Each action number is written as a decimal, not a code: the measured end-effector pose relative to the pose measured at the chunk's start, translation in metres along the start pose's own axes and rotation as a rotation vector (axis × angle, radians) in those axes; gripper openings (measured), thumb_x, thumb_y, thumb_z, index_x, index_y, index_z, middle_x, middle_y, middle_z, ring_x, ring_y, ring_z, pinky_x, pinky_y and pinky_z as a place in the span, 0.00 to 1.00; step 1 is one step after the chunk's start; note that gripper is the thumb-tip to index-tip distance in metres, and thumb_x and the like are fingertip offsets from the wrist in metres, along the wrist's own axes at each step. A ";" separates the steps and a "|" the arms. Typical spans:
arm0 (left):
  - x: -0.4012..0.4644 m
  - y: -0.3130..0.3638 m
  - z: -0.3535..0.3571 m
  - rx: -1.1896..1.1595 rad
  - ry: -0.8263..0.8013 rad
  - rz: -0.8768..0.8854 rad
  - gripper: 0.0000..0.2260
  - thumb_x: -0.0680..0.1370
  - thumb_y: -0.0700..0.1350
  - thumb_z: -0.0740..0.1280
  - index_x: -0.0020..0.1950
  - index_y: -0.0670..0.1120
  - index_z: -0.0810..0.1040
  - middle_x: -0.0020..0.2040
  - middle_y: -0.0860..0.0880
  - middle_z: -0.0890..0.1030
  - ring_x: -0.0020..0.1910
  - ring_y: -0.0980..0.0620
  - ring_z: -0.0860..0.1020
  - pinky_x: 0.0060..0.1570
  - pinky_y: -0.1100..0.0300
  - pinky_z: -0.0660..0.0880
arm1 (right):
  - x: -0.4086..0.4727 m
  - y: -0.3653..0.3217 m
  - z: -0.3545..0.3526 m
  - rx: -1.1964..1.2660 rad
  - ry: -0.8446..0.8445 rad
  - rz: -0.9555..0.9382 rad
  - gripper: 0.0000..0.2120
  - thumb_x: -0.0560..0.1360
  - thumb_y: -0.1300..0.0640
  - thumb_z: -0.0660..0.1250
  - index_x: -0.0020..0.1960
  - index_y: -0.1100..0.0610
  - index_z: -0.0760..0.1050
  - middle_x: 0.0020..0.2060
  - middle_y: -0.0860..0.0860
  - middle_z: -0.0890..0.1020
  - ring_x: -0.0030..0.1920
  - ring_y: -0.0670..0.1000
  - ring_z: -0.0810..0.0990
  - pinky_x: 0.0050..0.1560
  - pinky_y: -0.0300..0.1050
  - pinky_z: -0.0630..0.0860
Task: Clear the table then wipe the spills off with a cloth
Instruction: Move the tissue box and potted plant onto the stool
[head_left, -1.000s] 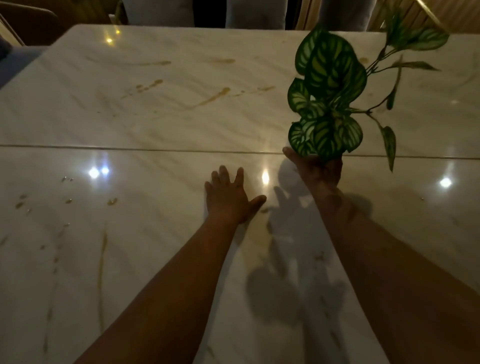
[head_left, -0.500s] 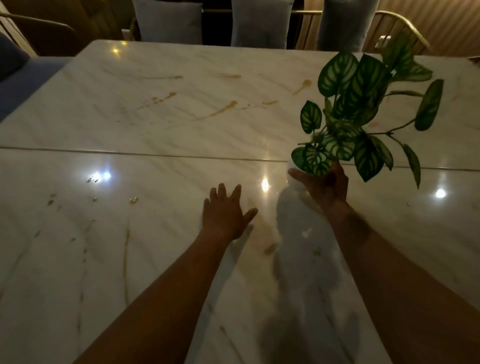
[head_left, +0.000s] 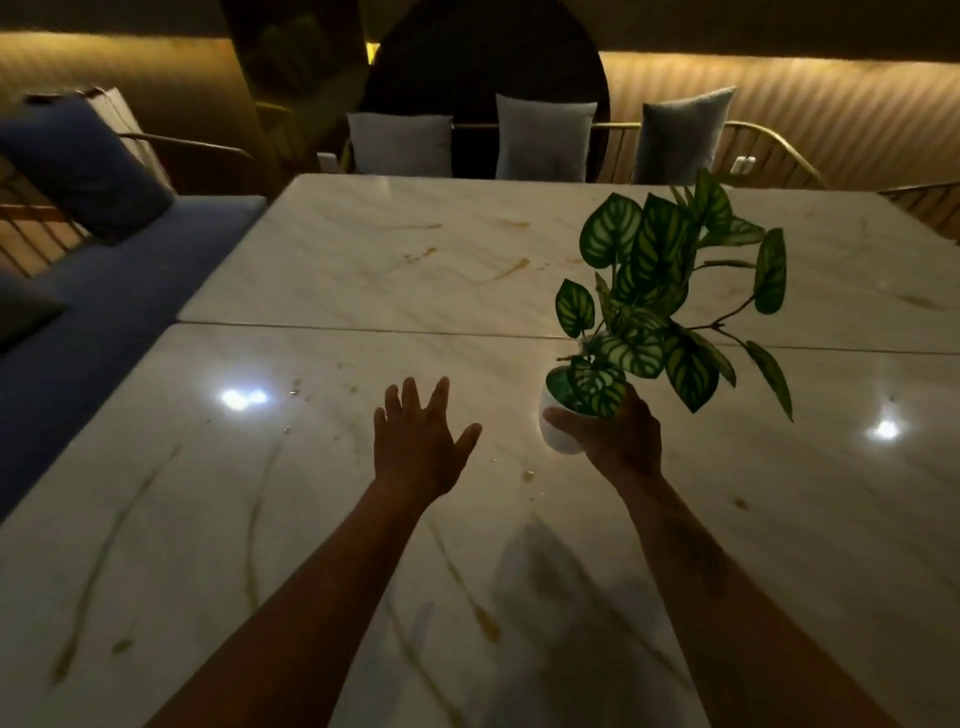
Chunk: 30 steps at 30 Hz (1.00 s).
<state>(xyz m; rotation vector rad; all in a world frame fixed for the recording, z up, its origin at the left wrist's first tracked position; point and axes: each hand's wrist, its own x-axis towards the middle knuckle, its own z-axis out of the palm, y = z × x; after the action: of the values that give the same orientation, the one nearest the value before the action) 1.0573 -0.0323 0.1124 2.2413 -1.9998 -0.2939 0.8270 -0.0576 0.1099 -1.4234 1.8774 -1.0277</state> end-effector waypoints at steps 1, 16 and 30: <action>-0.013 -0.012 -0.007 0.003 0.007 -0.023 0.36 0.81 0.68 0.54 0.84 0.52 0.47 0.83 0.38 0.49 0.81 0.36 0.47 0.78 0.41 0.51 | -0.014 -0.010 0.006 -0.024 -0.002 -0.021 0.53 0.52 0.26 0.72 0.72 0.50 0.69 0.65 0.50 0.78 0.64 0.55 0.76 0.64 0.51 0.75; -0.217 -0.177 -0.061 -0.018 0.178 -0.573 0.37 0.81 0.68 0.51 0.83 0.53 0.42 0.83 0.40 0.44 0.82 0.39 0.42 0.79 0.44 0.45 | -0.184 -0.133 0.138 -0.028 -0.460 -0.430 0.53 0.57 0.27 0.74 0.73 0.54 0.68 0.65 0.52 0.78 0.66 0.56 0.75 0.66 0.51 0.73; -0.396 -0.416 -0.119 -0.036 0.376 -1.073 0.37 0.81 0.67 0.54 0.84 0.51 0.46 0.83 0.41 0.49 0.81 0.38 0.47 0.78 0.44 0.49 | -0.399 -0.297 0.333 0.015 -0.912 -0.675 0.55 0.53 0.26 0.74 0.73 0.52 0.67 0.66 0.51 0.77 0.66 0.57 0.75 0.66 0.52 0.72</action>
<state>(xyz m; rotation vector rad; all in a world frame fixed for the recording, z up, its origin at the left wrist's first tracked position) 1.4453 0.4049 0.1612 2.8330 -0.4866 0.0218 1.3612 0.2042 0.1712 -2.0935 0.7437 -0.4729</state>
